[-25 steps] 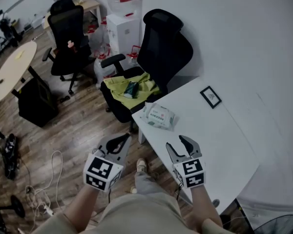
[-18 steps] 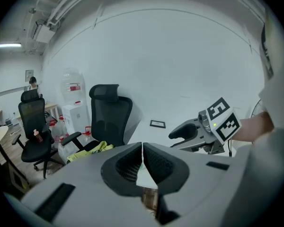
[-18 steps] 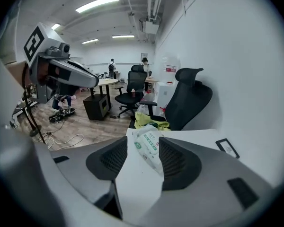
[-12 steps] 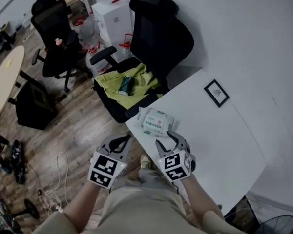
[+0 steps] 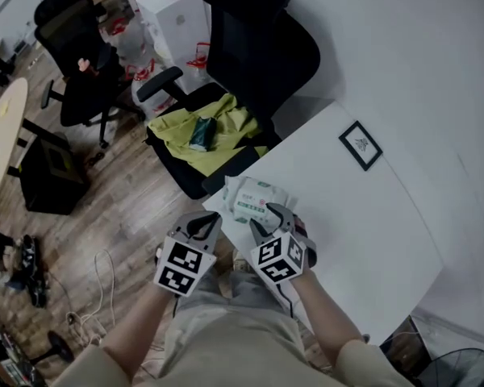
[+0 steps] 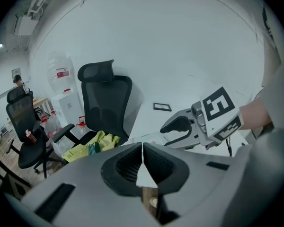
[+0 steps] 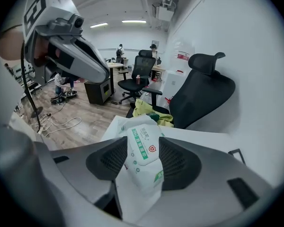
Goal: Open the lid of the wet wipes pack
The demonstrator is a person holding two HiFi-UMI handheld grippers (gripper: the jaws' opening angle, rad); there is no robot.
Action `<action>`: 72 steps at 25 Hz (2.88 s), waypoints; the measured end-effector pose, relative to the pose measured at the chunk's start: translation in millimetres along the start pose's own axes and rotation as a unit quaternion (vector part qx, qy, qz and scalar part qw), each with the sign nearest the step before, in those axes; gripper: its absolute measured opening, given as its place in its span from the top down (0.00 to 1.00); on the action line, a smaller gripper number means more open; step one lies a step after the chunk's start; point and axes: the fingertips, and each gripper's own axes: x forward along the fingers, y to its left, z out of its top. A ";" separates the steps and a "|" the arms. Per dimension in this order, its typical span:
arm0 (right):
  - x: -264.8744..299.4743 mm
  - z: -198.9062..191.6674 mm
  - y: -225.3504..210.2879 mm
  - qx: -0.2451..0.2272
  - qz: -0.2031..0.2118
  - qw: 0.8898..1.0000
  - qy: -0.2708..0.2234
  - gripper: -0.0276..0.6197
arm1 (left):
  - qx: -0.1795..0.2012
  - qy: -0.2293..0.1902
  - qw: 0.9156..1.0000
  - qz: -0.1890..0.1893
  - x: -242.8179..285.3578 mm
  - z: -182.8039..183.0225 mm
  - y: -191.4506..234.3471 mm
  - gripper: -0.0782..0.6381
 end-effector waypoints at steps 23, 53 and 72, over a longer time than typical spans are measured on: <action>55.4 -17.3 16.0 -0.093 -0.046 0.992 0.074 0.70 | 0.057 0.106 0.989 -0.091 116.2 -94.8 14.0 0.85; 47.0 -7.0 21.4 -0.137 -0.040 0.982 0.124 0.90 | 0.040 0.110 0.982 -0.147 119.1 -99.7 13.2 0.85; 97.2 -4.0 -85.8 0.082 -0.058 0.994 0.047 0.88 | -0.015 0.086 0.979 -0.183 120.0 -96.5 16.3 0.86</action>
